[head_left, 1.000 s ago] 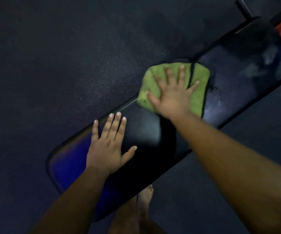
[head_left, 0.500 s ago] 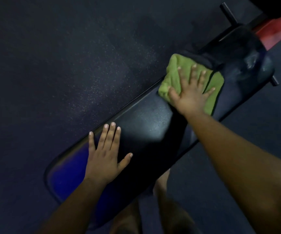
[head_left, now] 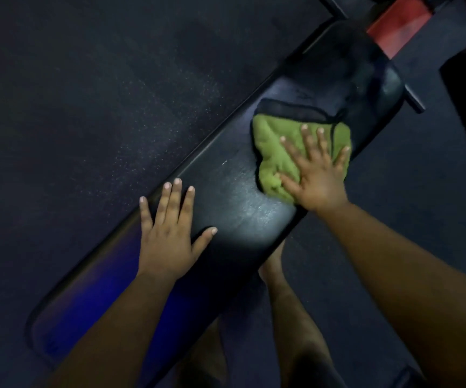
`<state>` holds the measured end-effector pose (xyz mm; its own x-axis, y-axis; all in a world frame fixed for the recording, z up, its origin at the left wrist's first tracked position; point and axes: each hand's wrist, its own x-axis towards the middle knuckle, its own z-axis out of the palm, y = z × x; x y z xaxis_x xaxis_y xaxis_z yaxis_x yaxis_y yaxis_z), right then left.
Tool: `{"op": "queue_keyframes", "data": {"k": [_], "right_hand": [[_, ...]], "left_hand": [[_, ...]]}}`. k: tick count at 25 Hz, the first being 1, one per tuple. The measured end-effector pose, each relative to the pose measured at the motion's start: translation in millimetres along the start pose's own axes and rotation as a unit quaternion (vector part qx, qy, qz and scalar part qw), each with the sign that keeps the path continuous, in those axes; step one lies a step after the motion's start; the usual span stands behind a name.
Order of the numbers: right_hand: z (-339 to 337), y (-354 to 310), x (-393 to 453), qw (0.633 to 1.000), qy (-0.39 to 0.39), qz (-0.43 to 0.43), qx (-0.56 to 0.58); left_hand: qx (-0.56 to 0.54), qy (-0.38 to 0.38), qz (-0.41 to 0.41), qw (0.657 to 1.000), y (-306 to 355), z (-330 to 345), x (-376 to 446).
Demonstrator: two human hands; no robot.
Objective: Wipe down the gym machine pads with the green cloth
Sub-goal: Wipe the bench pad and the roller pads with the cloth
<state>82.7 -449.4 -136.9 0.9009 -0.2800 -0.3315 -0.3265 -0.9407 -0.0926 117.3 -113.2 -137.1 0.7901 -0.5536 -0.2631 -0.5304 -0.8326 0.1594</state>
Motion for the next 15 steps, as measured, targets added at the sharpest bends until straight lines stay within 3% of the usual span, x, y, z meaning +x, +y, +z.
{"op": "queue_keyframes", "data": {"k": [4, 8, 12, 15], "right_hand": [[2, -18, 0, 0.980, 0.052, 0.163, 0.102], [29, -74, -87, 0.965, 0.005, 0.168, 0.201], [20, -18, -47, 0.958, 0.003, 0.215, 0.189], [-4, 63, 35, 0.915, 0.055, 0.324, 0.235]], "left_hand": [[-0.003, 0.001, -0.009, 1.000, 18, 1, 22], [0.000, 0.001, -0.016, 1.000, 23, 1, 25], [0.008, -0.004, 0.004, 1.000, 29, -4, 39], [0.008, 0.004, 0.033, 0.999, 48, -13, 72]]}}
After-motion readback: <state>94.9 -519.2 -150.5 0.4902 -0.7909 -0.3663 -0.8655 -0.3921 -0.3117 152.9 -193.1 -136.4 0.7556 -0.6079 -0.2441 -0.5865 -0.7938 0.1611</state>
